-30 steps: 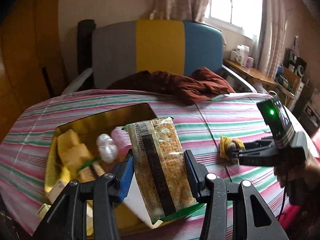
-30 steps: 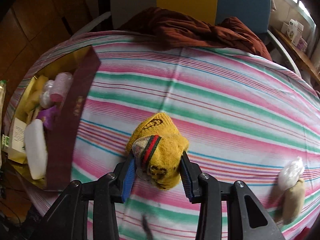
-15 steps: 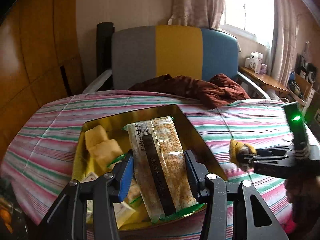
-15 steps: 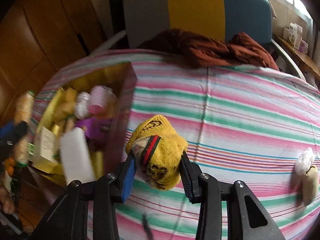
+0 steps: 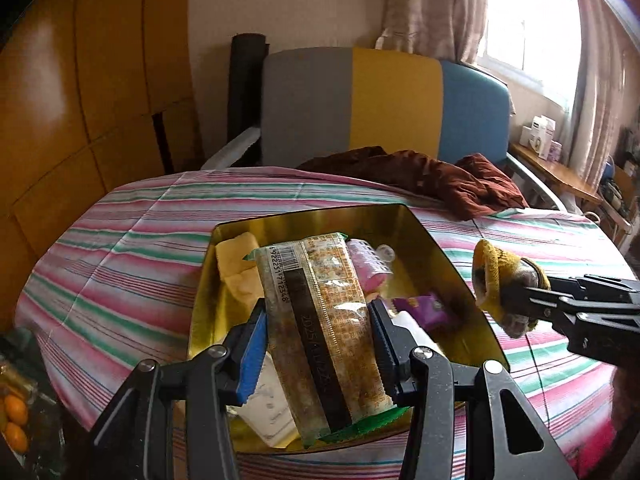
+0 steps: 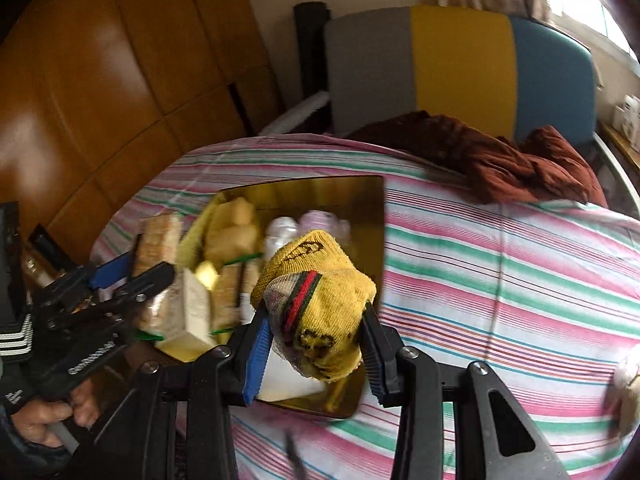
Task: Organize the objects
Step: 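Carry the yellow glove and cracker packet over the gold tin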
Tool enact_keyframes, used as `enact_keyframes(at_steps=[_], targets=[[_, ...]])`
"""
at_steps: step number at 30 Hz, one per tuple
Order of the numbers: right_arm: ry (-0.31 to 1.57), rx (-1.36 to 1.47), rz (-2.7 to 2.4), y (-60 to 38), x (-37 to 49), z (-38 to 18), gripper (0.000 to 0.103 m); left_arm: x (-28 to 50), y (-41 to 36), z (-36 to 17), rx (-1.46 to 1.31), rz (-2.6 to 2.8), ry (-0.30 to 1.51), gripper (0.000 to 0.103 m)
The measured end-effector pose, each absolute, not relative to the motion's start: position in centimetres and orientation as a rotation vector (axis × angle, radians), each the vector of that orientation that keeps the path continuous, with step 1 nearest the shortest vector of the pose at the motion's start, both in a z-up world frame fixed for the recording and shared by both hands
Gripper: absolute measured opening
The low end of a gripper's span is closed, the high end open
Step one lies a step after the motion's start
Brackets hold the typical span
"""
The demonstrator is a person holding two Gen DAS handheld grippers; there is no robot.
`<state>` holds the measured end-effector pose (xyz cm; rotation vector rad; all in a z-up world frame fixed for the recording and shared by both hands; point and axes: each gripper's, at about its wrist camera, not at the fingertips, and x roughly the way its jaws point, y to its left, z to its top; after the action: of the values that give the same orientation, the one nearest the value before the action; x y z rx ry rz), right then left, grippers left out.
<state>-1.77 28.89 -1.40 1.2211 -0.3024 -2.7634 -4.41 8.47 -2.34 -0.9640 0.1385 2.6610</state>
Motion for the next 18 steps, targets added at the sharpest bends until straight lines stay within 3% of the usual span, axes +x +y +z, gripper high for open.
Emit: enact_keyframes(at_steps=[18], targets=[[-0.225,1.216,-2.673,24.0,-2.1,-1.7,0.041,-5.0,5.7,-2.5,-0.985,2.710,0.102,0.049]])
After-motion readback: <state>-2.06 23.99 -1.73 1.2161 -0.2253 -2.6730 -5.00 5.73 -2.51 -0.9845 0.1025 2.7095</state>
